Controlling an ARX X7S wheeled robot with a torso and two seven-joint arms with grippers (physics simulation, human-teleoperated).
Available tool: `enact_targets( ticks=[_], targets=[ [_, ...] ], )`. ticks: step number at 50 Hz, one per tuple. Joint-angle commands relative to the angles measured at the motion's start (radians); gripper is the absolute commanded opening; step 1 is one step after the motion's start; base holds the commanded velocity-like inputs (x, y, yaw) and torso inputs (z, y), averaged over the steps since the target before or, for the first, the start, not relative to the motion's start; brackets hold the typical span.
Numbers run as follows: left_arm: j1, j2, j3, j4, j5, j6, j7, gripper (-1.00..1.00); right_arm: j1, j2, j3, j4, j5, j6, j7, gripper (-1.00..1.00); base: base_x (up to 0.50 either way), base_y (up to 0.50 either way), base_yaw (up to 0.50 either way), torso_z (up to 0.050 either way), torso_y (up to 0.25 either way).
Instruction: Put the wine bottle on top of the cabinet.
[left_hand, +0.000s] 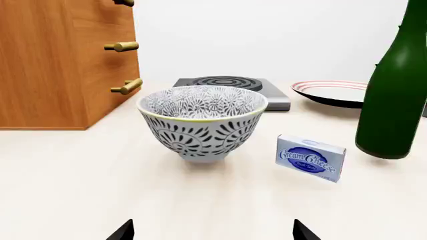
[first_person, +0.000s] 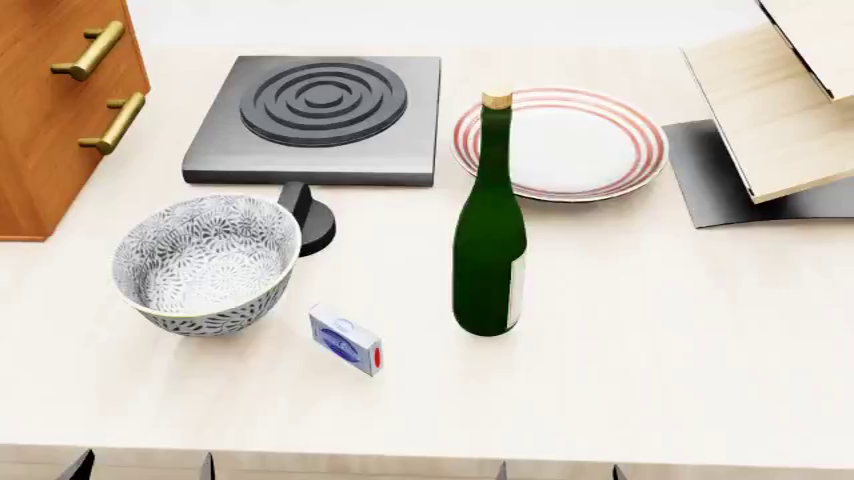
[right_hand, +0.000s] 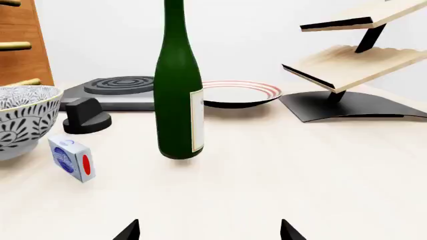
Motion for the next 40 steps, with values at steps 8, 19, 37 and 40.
enact_targets(
  ticks=[8, 19, 37, 40],
  targets=[
    [-0.001, -0.037, 0.039, 0.005, -0.035, 0.026, -0.054, 1.00, -0.005, 0.037, -0.044, -0.013, 0.037, 0.010, 0.048, 1.00, 0.00, 0.00, 0.00, 0.000, 0.000],
    [0.001, -0.060, 0.066, 0.017, -0.052, 0.032, -0.077, 1.00, 0.002, 0.058, -0.067, 0.004, 0.058, -0.002, 0.074, 1.00, 0.00, 0.00, 0.00, 0.000, 0.000],
    [0.026, -0.091, 0.096, 0.077, -0.063, 0.063, -0.104, 1.00, -0.019, 0.088, -0.111, -0.056, 0.018, -0.007, 0.132, 1.00, 0.00, 0.00, 0.00, 0.000, 0.000],
    [0.037, -0.097, 0.096, 0.142, -0.070, 0.046, -0.110, 1.00, -0.039, 0.089, -0.114, -0.144, 0.023, 0.021, 0.140, 1.00, 0.00, 0.00, 0.00, 0.000, 0.000]
  ],
)
